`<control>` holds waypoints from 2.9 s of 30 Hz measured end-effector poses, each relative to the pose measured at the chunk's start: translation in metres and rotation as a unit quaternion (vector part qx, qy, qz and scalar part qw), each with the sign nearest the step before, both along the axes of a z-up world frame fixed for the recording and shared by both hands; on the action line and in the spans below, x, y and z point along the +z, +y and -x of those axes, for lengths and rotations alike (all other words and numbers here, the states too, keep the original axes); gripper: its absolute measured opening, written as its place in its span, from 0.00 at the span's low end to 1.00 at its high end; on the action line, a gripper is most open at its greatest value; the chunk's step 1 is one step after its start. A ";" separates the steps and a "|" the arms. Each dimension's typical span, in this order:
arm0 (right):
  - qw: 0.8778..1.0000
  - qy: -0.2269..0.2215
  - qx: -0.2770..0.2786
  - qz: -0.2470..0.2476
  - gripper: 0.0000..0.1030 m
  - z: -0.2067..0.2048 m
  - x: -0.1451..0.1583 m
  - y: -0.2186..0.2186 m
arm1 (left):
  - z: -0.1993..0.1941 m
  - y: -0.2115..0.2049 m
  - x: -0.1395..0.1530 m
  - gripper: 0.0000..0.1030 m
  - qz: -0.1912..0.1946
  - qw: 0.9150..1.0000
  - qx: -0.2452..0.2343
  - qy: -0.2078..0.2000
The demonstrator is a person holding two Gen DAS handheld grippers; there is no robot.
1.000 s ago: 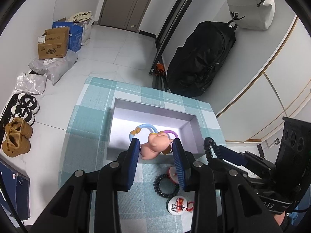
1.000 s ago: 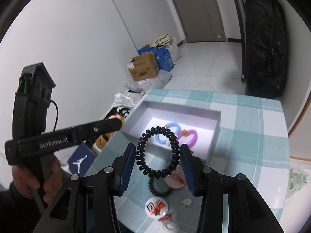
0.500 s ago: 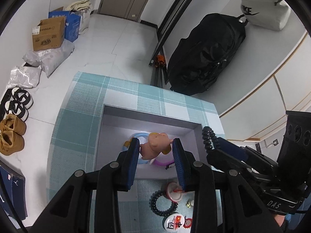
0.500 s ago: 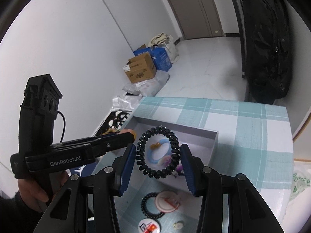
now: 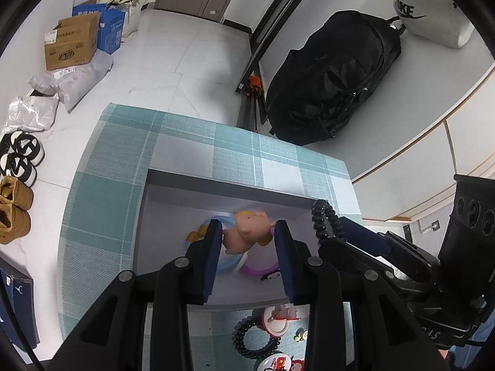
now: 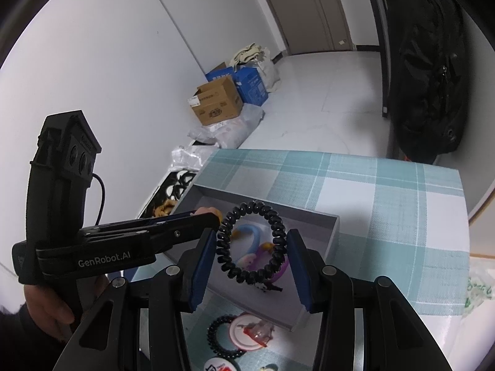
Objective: Organize jewelry
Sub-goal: 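Lower the pig and black bracelet into the box and open both tools, then withdraw both tools from the box back over the remaining items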
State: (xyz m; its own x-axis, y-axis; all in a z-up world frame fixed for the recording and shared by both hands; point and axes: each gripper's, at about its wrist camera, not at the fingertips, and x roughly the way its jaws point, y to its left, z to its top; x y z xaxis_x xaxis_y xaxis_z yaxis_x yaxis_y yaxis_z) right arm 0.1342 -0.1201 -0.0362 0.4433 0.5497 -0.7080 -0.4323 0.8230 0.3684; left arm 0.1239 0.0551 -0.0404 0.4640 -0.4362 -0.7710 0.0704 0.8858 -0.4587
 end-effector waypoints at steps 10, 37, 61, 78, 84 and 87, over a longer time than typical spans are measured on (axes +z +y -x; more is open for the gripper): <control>1.000 0.019 -0.006 0.000 0.44 -0.006 -0.008 -0.002 | -0.007 0.002 -0.005 0.28 0.025 1.000 0.012 0.012; 0.997 -0.066 -0.006 0.042 0.85 0.033 0.013 -0.005 | 0.027 0.011 0.023 0.59 0.000 0.998 0.032 -0.046; 0.995 -0.058 0.005 0.075 0.96 0.102 -0.007 -0.014 | 0.093 0.010 0.011 0.75 -0.078 0.993 0.031 -0.077; 0.991 0.001 0.046 0.124 0.95 0.133 -0.045 -0.010 | 0.111 0.003 -0.022 0.75 -0.084 0.996 0.019 -0.015; 0.988 0.011 0.067 0.136 0.84 0.137 -0.054 -0.003 | 0.115 0.000 -0.024 0.75 -0.102 0.995 0.010 -0.017; 0.987 0.016 0.073 0.144 0.74 0.140 -0.058 -0.001 | 0.118 0.001 -0.024 0.75 -0.105 0.994 0.009 -0.020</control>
State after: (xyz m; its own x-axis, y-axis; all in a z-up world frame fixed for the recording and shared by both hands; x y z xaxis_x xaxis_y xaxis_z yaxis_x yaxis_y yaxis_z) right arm -0.0055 -0.1206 -0.0946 0.3496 0.3798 -0.8565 -0.5466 0.8251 0.1428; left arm 0.0064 0.0564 -0.0641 0.5018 -0.2593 -0.8252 0.0685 0.9629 -0.2609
